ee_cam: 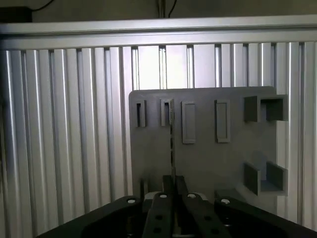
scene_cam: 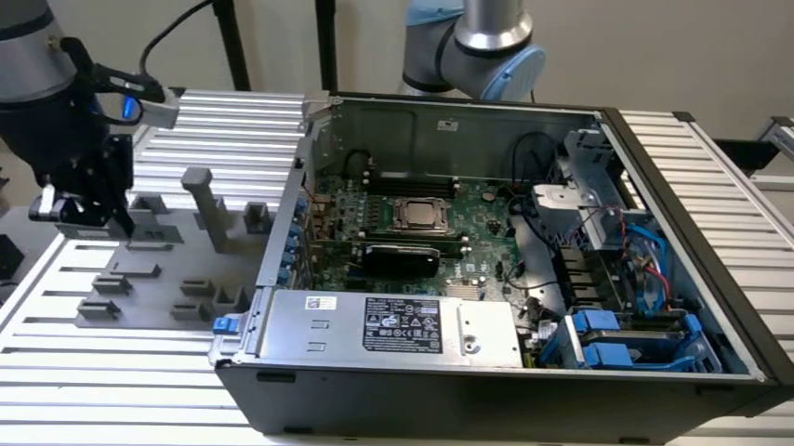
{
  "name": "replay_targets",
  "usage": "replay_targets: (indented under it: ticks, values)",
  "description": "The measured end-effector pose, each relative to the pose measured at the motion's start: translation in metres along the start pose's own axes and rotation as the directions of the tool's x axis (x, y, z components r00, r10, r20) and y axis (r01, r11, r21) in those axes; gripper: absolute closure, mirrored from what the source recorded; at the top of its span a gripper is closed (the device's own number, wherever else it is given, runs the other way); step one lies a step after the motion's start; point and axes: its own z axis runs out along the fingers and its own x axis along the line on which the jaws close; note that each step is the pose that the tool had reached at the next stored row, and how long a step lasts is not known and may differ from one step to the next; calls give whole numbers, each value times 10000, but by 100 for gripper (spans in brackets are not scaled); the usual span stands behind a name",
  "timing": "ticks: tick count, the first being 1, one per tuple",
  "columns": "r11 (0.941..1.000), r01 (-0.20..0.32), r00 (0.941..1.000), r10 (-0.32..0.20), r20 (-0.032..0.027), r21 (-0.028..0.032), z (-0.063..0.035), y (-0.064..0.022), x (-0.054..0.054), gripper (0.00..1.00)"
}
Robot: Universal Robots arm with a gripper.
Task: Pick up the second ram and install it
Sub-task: 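Pick up the second ram and move it above second insertion slot, then insert the second ram into the second slot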
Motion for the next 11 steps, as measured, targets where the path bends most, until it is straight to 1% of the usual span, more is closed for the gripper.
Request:
replay_targets:
  ticks: [2, 5, 7, 11]
  values:
    - [10000, -1, 10000, 1, 1, 1, -91, -20, -1, 100]
    - [10000, -1, 10000, 1, 3, 1, -229, -89, -4, 100]
    - [10000, 2, 10000, -2, 13, 0, -322, -160, -6, 100]
    - [10000, 10, 10000, -10, 73, -2, -502, -327, -13, 100]
